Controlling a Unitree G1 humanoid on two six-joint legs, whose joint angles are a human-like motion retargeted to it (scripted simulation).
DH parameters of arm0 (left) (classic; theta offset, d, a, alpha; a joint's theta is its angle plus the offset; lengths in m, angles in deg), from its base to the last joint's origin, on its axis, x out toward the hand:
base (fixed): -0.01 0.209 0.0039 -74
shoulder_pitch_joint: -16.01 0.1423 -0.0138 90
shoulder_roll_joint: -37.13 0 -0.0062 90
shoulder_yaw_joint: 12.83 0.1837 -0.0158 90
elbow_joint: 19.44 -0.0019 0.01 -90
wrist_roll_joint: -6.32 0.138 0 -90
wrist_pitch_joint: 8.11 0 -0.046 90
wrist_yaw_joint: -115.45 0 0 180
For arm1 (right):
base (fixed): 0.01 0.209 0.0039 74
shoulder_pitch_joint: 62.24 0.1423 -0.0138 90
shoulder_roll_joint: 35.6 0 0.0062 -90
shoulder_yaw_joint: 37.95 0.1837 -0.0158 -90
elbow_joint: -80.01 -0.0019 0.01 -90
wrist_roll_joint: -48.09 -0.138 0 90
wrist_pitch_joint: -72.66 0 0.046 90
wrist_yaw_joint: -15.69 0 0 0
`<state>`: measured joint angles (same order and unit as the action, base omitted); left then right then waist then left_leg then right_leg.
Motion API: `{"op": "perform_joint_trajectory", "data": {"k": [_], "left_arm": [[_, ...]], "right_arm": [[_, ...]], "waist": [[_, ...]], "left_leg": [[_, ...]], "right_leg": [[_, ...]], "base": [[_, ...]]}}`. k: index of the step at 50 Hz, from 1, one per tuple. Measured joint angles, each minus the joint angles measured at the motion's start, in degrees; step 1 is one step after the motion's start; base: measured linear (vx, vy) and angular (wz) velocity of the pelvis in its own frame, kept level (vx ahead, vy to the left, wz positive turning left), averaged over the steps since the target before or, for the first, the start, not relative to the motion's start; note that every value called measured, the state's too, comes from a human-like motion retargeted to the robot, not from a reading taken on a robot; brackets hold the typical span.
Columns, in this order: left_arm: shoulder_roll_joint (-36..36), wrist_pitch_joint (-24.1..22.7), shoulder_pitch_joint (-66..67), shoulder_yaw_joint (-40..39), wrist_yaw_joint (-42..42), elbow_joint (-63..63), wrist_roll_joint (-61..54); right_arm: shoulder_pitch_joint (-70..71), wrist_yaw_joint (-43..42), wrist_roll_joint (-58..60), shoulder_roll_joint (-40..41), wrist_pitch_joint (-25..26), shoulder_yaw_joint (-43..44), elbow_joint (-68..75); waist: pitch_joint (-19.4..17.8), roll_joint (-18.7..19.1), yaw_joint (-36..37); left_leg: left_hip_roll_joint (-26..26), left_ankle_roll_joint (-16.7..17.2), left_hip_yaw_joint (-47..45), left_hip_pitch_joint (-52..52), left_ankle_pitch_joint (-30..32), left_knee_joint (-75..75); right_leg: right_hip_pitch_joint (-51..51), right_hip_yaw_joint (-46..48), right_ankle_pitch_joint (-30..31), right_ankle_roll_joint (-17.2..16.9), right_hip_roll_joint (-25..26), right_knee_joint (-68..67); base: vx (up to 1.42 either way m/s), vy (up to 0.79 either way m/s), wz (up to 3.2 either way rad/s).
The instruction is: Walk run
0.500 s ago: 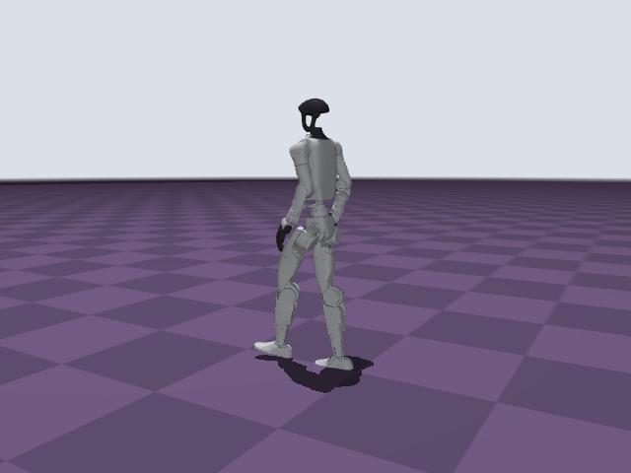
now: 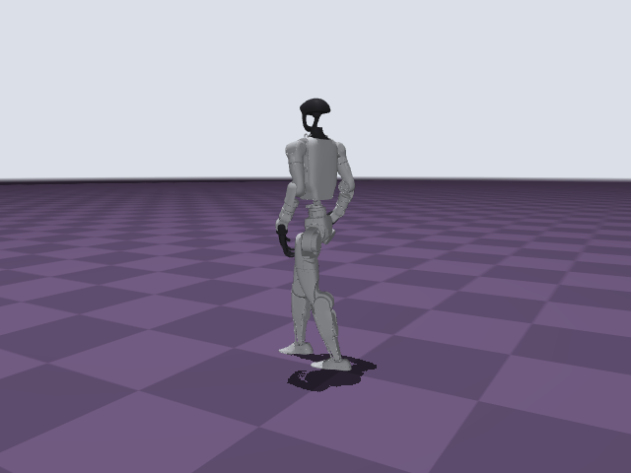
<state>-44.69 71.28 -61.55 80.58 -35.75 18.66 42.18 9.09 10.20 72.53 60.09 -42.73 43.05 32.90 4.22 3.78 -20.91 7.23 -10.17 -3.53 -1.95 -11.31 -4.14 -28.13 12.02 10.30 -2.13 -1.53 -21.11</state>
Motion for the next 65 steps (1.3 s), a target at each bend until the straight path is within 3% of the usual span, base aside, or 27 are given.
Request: {"op": "perform_joint_trajectory", "data": {"k": [3,5,7,8,10,12,13,15,17,18,23,25,28,30,33,35,38,40,43,45,47,48,52,57,58,62,65], "left_arm": [[0.58,1.56,-0.6,-0.72,2.01,-2.54,2.03],[1.22,3.64,-1.03,-1.66,4.03,-4.08,3.02],[2.02,3.12,-0.48,-2.3,3.29,-4.91,2.51],[2.37,2.05,-0.09,-2.6,2.03,-5.1,1.94],[2.67,-0.13,0.94,-2.3,-0.88,-5.14,0.68],[2.53,-1.49,1.75,-2.2,-2.78,-5.32,-0.54],[2.49,-1.78,1.9,-2.51,-2.95,-5.45,-1.03],[2.25,-1.33,1.68,-1.88,-2.21,-5.48,-1.75],[1.69,-0.79,0.19,-2.12,-0.7,-5.14,-2.73],[1.47,-0.98,-0.31,-2.51,-0.39,-4.53,-2.97],[0.8,-8.32,-0.04,-3.51,-7.87,0.62,-7.79],[0.5,-12.26,0.42,-3.19,-12.4,2.93,-10.36],[-0.01,-15.48,0.86,-2.59,-16.92,5.63,-9.47],[0.22,-15.26,0.85,-2.36,-17.34,6.27,-6.33],[1.61,-10.71,0.22,-2.69,-15.2,4.81,0.38],[2.28,-7.53,0.13,-4.02,-14.84,3.94,1.99],[3.86,-9.37,-0.43,-7.48,-11.74,2.91,-6.89],[5.02,-10.47,-0.12,-9.49,-10.35,1.73,-13.98],[4.18,-8.29,-0.37,-10.26,-7.75,-0.52,-19.05],[2.07,-4.85,-1.38,-10.23,-5.52,-1.61,-16.42],[0.48,-1.1,-2.13,-8.74,-3.29,-1.84,-10.62],[0.3,0.42,-2.69,-8.03,-1.97,-1.84,-7.37],[-1.36,-0.15,-3.29,-2.34,3.35,0.22,-0.68],[-1.92,-4.72,-2.51,1.96,4.83,1.91,0.56],[-1.86,-4.9,-2.56,1.97,5.06,1.58,1.07],[-0.67,-2.84,-2.83,-0.06,7.85,-2.26,3.31],[1.29,-0.67,-2.03,-2.14,8.95,-5.19,1.11]], "right_arm": [[0.46,2.73,1.31,0.23,0.63,-0.08,0.95],[0.61,6.47,4.19,0.4,2.89,-0.55,1.49],[-0.13,8.14,7.54,0.38,5.92,-0.97,1.49],[-0.41,7.59,8.16,0.59,7.71,-0.91,1.33],[-0.97,6.4,6.7,1.52,7.81,0.12,0.1],[-1.66,4.52,2.65,3.15,6.09,1.6,-0.48],[-1.68,4.6,0.49,3.83,4.88,1.58,-0.21],[-1.42,6.4,-1.75,3.91,5.15,1.72,0.49],[-0.01,9.77,1.48,2.51,8.86,1.01,1.22],[0.69,11.98,4.04,1.53,10.45,0.54,1.68],[2.57,21.59,14.71,-1.48,13.69,-1.61,2.86],[2.61,22.06,16.56,-2.43,13.59,-2.96,2.4],[2.39,21.76,17.44,-2.32,12.58,-3.44,1.96],[2.25,21.76,17.12,-1.95,12.49,-2.95,2.2],[2.44,22.76,15.79,-0.59,13.81,-1.35,4.27],[2.03,23.65,14.68,0.29,14.59,-1.05,5.74],[1.19,25.13,13.31,1.22,14.63,-1.57,7.11],[0.53,25.67,12.91,1.47,14.55,-2.41,7.62],[0.91,22.96,12.21,1.3,15.55,-3.31,7.46],[1.94,21.38,11.58,1.51,14.81,-3.58,6.36],[1.89,19.72,11.23,1.78,13.49,-2.09,4.65],[1.85,18.25,10.53,1.63,12.64,-1.11,3.95],[0.81,10.41,1.6,1.04,7.03,1.14,1.26],[-0.63,4.63,-5.55,0.28,0.97,1.26,-1.56],[-0.54,4.59,-5.26,0.4,0.97,1.26,-1.43],[-0.05,8.59,0.21,1.32,4.24,0.67,0.24],[-0.64,9.62,3.02,2.12,6.62,0.93,0.12]], "waist": [[-0.45,-1.52,-2.74],[0.03,-1.81,-2.09],[1.02,-1.44,-2.07],[1.6,-1.06,-2.14],[2.98,-0.54,-2.62],[3.6,-0.43,-5.43],[4.04,-1.06,-4.58],[2.45,-0.37,-3.12],[2.21,-2.04,-2.41],[3.15,-4.37,-1.53],[2.43,-8.59,4.36],[1.84,-9.54,8.06],[0.22,-8.16,12.42],[-0.87,-7.06,14.36],[-1.3,-6.51,14.01],[-0.84,-6.63,13.87],[0.72,-8.02,17.81],[1.81,-8.58,20.47],[0.61,-13.11,15.32],[0.48,-11.1,15.3],[1.23,-4.28,14.53],[1.06,-3.08,14.44],[0.79,0.14,8.24],[0.23,-0.84,0.43],[-0.13,-1.35,-0.85],[-0.02,-1.9,-1.59],[2.03,-1.27,-2.09]], "left_leg": [[1.47,1.02,2.73,-5.77,-2.75,0.2],[1.26,2.9,2.58,-8.74,-3.32,0.2],[0.46,5.97,3.22,-10.74,-0.64,-1.41],[-0.12,8.17,3.45,-11.17,2.31,-2.61],[-1.19,14.12,5.41,-11.69,12.96,-6.1],[-1.69,20.8,10.3,-10.43,28.56,-14.6],[-1.71,23.28,8.79,-8.27,34.98,-20.56],[-5.97,24.09,5.51,-0.86,41.31,-40.17],[-2.89,23.39,8.85,5.4,40.3,-50.49],[-0.17,21.25,7.43,7.9,37.29,-50.73],[-1.28,10.63,-1.96,20.88,23.14,-46.88],[-1.53,7.87,-5.41,25.2,19.08,-38.99],[-0.92,5.96,-5.82,28.04,18.35,-20.85],[-0.08,3.23,-7.35,28.86,15.47,-8.99],[4.13,5.43,-6.98,28.68,9.72,4.8],[5.12,7.66,-8.11,27.84,7.78,6.93],[3.14,-0.01,-10.34,27.47,11.47,0.6],[0.88,0.21,-7.54,26.81,14.89,-2.94],[9.17,-0.85,1.15,24.48,8.19,-11.61],[2.47,-1.29,-9.04,19.99,6.18,-11.35],[-3.42,-0.34,-5.79,15.55,5.42,-7.48],[-3.13,-0.22,-4.26,13.95,4.79,-6.72],[-3.19,0.75,-2.86,7.31,3.68,-2.77],[1.34,-0.02,3.27,-1.73,-0.31,-0.2],[1.82,0.19,4.56,-3.75,-1.25,-0.14],[1.17,3.64,5.85,-9.69,-2.14,-1.16],[-0.11,9.9,7.07,-11.12,6.32,-4.96]], "right_leg": [[-3.08,-1.78,-3.33,-0.03,-2.89,13.54],[-4.74,-6.78,-6.67,-3.93,-1.93,21.09],[-4.91,-3.17,-7.14,-5.47,-2.14,22.13],[-4.73,-3.77,-6.91,-1.98,-1.34,19.93],[-3.84,4.82,-7.0,2.59,-2.45,15.48],[-1.7,-5.42,-3.03,3.26,-0.54,12.51],[-0.71,-10.72,-4.37,4.5,0.46,9.91],[2.94,-11.57,-8.34,7.78,4.28,7.06],[7.4,-4.33,-9.12,8.58,1.4,8.37],[9.2,-4.41,-9.25,8.42,-0.68,9.61],[18.53,-8.85,-10.61,9.69,1.99,14.9],[21.57,-8.98,-11.02,11.41,3.71,16.49],[26.14,-10.67,-13.1,13.85,8.37,17.42],[29.52,-11.09,-14.86,15.63,10.93,17.5],[34.29,-8.3,-15.47,16.48,12.37,17.33],[36.75,-7.09,-12.83,15.28,12.92,15.95],[38.32,-6.46,1.92,10.2,11.07,11.01],[37.62,-4.27,16.03,4.71,8.94,4.26],[27.45,-4.8,19.7,-1.92,2.16,-28.92],[22.3,-7.67,19.7,-2.35,5.26,-33.9],[17.71,-3.8,17.29,2.84,10.41,-27.61],[15.01,-4.56,14.22,3.53,10.91,-27.14],[5.24,-3.48,3.41,1.9,7.13,-18.21],[-1.03,-1.37,-1.92,-1.42,-2.28,5.21],[-2.22,-2.15,-3.41,-1.35,-3.43,9.49],[-4.84,-6.0,-8.02,-6.42,-4.09,21.44],[-4.14,-2.02,-7.84,-1.19,-3.97,16.67]], "base": [[1.12,-0.34,0.67],[1.38,-0.52,-0.01],[1.07,-0.4,0.14],[1.15,-0.44,0.31],[1.39,-0.58,0.72],[1.42,-0.68,1.05],[1.28,-0.63,0.16],[1.17,-0.54,-0.13],[1.1,-0.51,-0.19],[1.0,-0.47,-0.49],[1.01,-0.4,-0.97],[0.97,-0.31,-1.65],[1.09,-0.28,-1.33],[1.21,-0.2,-0.8],[1.07,-0.17,-0.01],[1.48,-0.24,-0.07],[1.25,-0.23,-1.24],[1.42,-0.15,-1.43],[1.39,-0.13,0.33],[1.18,-0.13,-0.32],[1.12,-0.06,-0.22],[1.09,-0.04,0.23],[1.05,-0.05,1.23],[1.01,-0.21,1.25],[0.91,-0.3,0.87],[1.21,-0.5,0.22],[1.25,-0.54,0.4]]}}
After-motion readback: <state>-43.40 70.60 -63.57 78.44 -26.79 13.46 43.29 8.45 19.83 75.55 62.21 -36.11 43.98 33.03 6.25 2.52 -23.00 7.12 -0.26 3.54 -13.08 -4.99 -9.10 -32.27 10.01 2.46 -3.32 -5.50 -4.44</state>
